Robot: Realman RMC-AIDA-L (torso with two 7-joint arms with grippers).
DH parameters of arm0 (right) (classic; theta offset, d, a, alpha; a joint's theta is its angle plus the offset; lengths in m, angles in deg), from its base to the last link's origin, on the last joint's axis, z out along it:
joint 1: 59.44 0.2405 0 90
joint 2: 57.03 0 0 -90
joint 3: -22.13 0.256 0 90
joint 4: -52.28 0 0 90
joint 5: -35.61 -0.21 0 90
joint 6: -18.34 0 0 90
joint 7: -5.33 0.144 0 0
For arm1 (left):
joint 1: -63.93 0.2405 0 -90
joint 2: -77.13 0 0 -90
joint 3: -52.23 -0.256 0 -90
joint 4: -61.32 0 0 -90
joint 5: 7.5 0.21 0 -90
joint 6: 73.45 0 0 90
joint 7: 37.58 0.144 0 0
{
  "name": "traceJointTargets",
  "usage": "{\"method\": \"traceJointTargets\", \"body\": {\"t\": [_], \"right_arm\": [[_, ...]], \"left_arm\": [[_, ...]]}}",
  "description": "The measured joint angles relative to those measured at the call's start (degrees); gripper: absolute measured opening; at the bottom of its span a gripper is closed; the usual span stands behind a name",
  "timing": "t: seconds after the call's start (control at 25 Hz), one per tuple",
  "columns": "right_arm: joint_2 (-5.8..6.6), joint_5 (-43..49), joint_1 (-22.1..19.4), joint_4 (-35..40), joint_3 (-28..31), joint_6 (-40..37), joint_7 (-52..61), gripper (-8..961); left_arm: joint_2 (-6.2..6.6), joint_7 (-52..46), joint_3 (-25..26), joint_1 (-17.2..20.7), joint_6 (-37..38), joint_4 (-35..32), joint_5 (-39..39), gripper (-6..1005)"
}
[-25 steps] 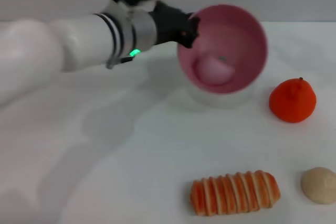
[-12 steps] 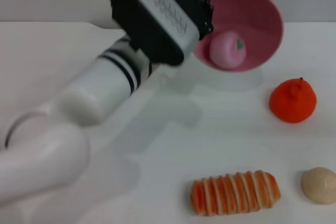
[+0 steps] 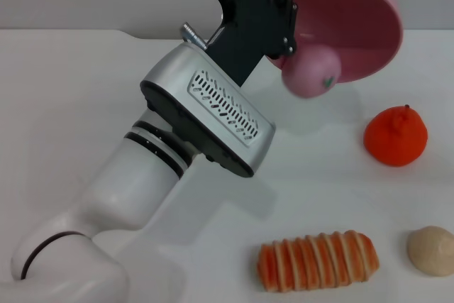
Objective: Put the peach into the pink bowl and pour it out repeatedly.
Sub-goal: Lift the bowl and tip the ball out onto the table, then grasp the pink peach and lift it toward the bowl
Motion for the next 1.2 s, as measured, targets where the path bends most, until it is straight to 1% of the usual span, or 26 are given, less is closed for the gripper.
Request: {"method": "traceJointTargets", "body": {"t": [0.32, 0.4, 0.52, 0.56, 0.64, 0.68, 0.72, 0.76, 0.84, 0.88, 0.96, 1.04, 1.08, 1.12, 1.2], "right_arm": [[0.0, 0.1, 0.6, -0.1, -0.5, 0.5, 0.0, 561], [0.0, 0.2, 0.6, -0.2, -0.5, 0.5, 0.0, 561], [0.0, 0.2, 0.7, -0.3, -0.9, 0.5, 0.0, 561], [0.0, 0.3, 0.7, -0.4, -1.3, 0.5, 0.0, 561], [0.0, 0.3, 0.7, -0.5, -2.1, 0.5, 0.0, 561], [0.0, 0.3, 0.7, -0.5, -2.6, 0.5, 0.0, 561], [0.01, 0.3, 0.6, -0.5, -3.1, 0.4, 0.2, 561], [0.01, 0.3, 0.4, -0.4, -3.9, 0.3, 0.5, 560], [0.04, 0.4, -0.1, 0.0, -5.7, -0.2, 1.4, 560], [0.04, 0.5, -0.5, 0.6, -6.8, -0.8, 2.0, 560], [0.06, 0.9, -1.2, 1.8, -9.0, -3.0, 3.1, 560], [0.09, 2.3, -1.6, 2.7, -10.4, -7.0, 3.8, 560], [0.12, 3.3, -1.6, 3.2, -11.0, -9.3, 4.4, 560], [0.14, 5.3, -1.4, 4.2, -11.7, -12.2, 5.6, 560], [0.18, 9.6, -0.9, 6.9, -13.3, -16.5, 8.4, 560]], "left_arm": [[-0.05, -0.3, 0.1, -0.2, 0.5, 0.0, -0.1, 46], [-0.05, -0.6, 1.7, -0.3, 3.4, -0.7, -0.9, 46], [-0.06, -1.6, 7.3, -0.5, 13.0, -3.5, -2.7, 46], [-0.07, -2.5, 10.0, -0.8, 17.8, -4.6, -3.8, 46], [0.0, -4.0, 14.5, -1.3, 25.0, -6.3, -5.6, 46], [0.05, -4.9, 17.6, -1.8, 30.2, -7.1, -6.8, 46], [0.11, -5.3, 19.8, -2.2, 33.4, -7.6, -7.6, 46], [0.13, -5.7, 23.6, -2.9, 38.8, -8.2, -8.8, 46], [0.19, -6.2, 29.8, -4.2, 47.0, -8.8, -10.4, 46], [0.2, -7.2, 34.3, -5.5, 52.6, -8.6, -10.9, 46], [0.32, -9.6, 41.5, -8.1, 61.3, -7.0, -11.3, 46], [0.56, -12.2, 50.0, -11.8, 70.0, -3.1, -11.0, 46], [0.75, -13.3, 56.1, -14.9, 76.0, 0.8, -10.2, 46], [0.81, -13.6, 58.9, -16.2, 78.3, 2.4, -9.5, 46], [1.07, -14.1, 67.3, -19.7, 84.2, 6.5, -6.8, 46]]}}
